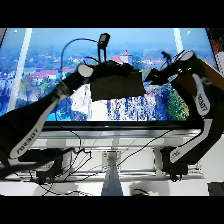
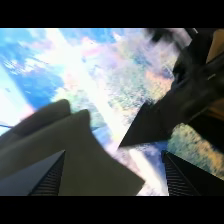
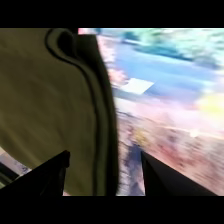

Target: Fold the clothes and pants, and hang the long-sleeved shirts on hangers.

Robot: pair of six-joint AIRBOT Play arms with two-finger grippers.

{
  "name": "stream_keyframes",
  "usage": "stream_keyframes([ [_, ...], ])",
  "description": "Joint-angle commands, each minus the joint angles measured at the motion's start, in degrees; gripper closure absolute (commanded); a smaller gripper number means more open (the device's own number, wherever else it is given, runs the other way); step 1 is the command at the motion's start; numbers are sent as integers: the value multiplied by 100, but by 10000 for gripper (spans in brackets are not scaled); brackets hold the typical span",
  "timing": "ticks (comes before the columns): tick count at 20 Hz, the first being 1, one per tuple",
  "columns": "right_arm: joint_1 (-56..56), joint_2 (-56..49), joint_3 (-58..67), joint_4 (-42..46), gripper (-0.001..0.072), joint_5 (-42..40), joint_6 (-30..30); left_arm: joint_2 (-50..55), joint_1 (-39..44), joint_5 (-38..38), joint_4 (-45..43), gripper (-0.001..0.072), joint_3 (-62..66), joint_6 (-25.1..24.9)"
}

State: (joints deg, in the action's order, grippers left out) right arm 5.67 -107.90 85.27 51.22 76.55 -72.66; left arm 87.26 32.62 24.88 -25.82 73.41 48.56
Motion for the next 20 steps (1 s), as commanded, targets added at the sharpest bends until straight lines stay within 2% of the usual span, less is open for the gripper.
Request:
stream_keyframes([
  [1, -656, -319, -306, -901, 196, -426, 59, -337, -634, 994, -463, 4, 4, -17],
  [4, -1386, -358, -297, -1443, 201, -1102, 55, -470, -1134, 1419, -463, 4, 4, -15],
  [5, -1604, -358, -289, -1523, 244, -1340, 59, -481, -1307, 1626, -461, 4, 4, -15],
  [6, -1818, -356, -289, -1541, 416, -1622, 59, -483, -1460, 1856, -463, 4, 4, -15],
  [7, -1985, -356, -289, -1523, 629, -1849, 59, -483, -1628, 2155, -463, 6, 4, -15],
  [8, -2111, -354, -289, -1517, 694, -2065, 59, -483, -1794, 2476, -463, 7, 4, -15],
  [13, -1974, 70, -289, -1191, 695, -2192, 59, -640, -2688, 3742, -570, 18, 4, -15],
  [20, -721, 2138, -289, 63, 696, -2186, -35, -1539, -3547, 3947, -570, 18, 4, -17],
])
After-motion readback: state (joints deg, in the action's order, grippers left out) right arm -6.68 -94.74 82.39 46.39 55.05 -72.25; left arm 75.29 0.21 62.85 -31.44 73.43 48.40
